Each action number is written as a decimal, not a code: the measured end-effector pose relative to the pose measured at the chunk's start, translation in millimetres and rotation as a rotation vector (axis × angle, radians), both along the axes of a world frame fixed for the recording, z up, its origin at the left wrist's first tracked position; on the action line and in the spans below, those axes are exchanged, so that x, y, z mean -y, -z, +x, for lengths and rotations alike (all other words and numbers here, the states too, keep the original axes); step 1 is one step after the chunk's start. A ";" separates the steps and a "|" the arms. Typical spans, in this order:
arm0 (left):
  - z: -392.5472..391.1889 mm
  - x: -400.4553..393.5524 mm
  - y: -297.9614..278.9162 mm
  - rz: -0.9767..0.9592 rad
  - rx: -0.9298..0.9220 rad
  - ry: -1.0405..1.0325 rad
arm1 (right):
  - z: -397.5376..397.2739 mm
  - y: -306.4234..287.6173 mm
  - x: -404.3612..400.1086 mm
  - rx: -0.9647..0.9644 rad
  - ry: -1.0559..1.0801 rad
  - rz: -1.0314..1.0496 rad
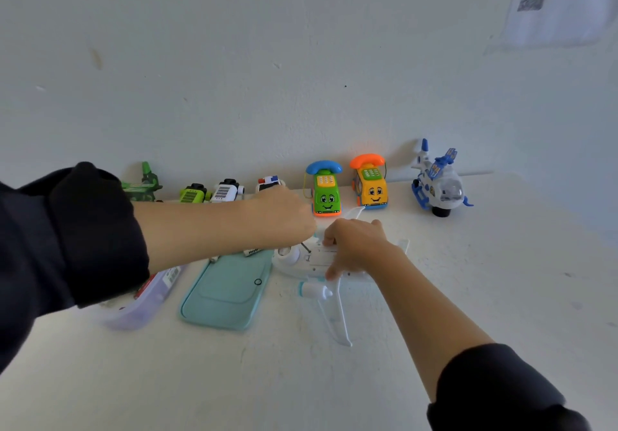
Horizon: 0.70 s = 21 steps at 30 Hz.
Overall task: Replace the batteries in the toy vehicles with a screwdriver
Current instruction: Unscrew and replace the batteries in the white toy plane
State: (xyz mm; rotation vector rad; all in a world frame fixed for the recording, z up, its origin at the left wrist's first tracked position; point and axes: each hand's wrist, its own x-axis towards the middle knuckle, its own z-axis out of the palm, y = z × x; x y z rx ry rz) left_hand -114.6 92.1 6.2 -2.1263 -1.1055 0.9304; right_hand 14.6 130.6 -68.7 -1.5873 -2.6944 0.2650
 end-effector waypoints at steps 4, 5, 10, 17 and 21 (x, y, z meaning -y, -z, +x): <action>3.8 7.5 -5.0 -0.046 -0.060 0.000 | -0.2 -2.4 0.4 0.012 0.003 -0.015; 5.2 8.7 -4.8 -0.051 -0.089 0.014 | -1.2 -3.9 0.8 0.023 -0.003 -0.010; 2.5 4.1 -4.2 -0.054 -0.110 0.097 | -1.7 -5.5 3.0 0.048 -0.004 0.002; -12.5 -14.0 9.0 0.079 0.074 -0.032 | -1.9 -6.8 6.5 0.056 0.002 0.013; -38.3 -9.2 16.9 0.057 0.311 -0.200 | -2.8 -5.2 6.8 0.059 -0.004 0.010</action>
